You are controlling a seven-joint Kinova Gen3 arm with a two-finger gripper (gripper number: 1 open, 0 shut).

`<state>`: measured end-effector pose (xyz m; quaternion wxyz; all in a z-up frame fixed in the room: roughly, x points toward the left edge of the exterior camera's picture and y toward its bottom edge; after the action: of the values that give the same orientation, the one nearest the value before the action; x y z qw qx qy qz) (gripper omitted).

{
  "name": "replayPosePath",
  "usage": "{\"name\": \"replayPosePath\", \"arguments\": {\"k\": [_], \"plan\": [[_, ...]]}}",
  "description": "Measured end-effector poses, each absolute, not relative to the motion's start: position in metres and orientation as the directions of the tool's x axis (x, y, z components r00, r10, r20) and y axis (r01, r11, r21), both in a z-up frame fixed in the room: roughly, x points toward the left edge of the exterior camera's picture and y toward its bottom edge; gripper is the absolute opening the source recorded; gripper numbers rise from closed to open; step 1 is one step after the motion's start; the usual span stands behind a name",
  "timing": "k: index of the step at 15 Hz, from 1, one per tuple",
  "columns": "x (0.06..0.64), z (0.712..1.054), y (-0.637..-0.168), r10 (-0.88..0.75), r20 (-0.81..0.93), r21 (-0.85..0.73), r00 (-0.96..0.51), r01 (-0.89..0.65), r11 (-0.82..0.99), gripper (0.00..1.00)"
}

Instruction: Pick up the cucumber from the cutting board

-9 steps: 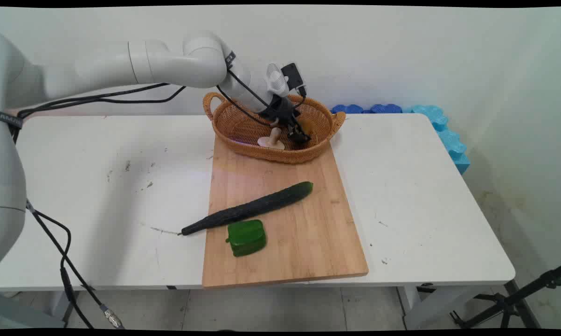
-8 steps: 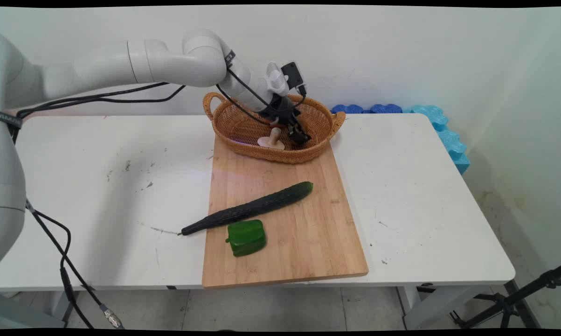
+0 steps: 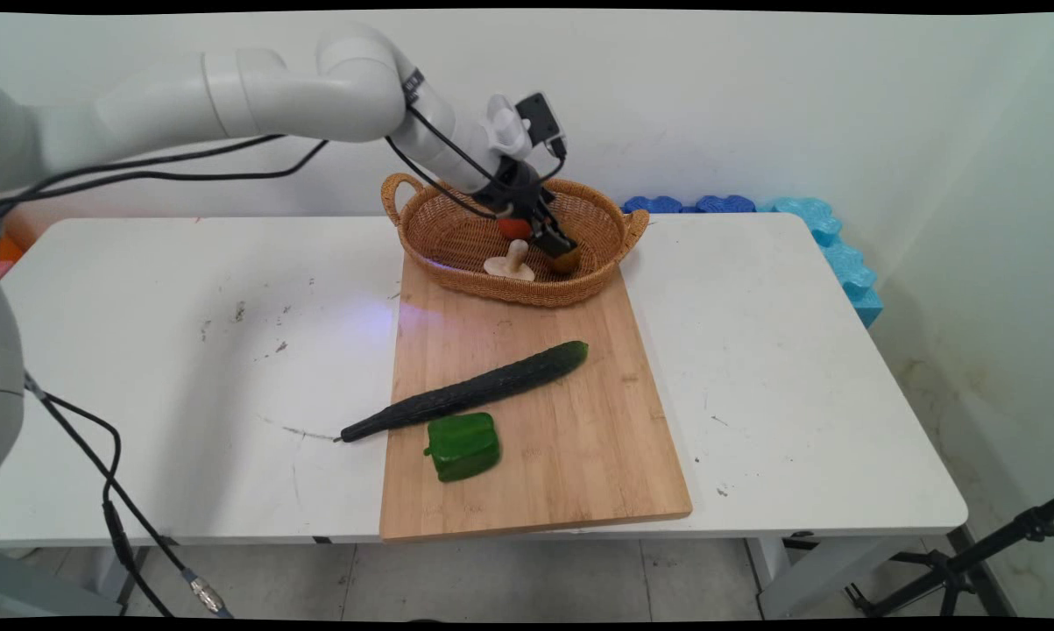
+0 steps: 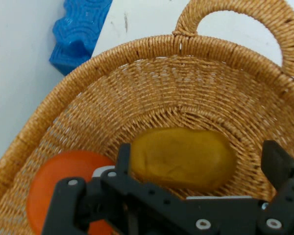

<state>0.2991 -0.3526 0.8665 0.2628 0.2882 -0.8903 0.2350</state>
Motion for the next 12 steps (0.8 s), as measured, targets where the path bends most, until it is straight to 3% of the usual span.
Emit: {"name": "replayPosePath", "arguments": {"k": [12], "plan": [[0.312,0.921,-0.260,-0.450,0.608,-0.195,-0.655,-0.672,0.714,1.00]]}}
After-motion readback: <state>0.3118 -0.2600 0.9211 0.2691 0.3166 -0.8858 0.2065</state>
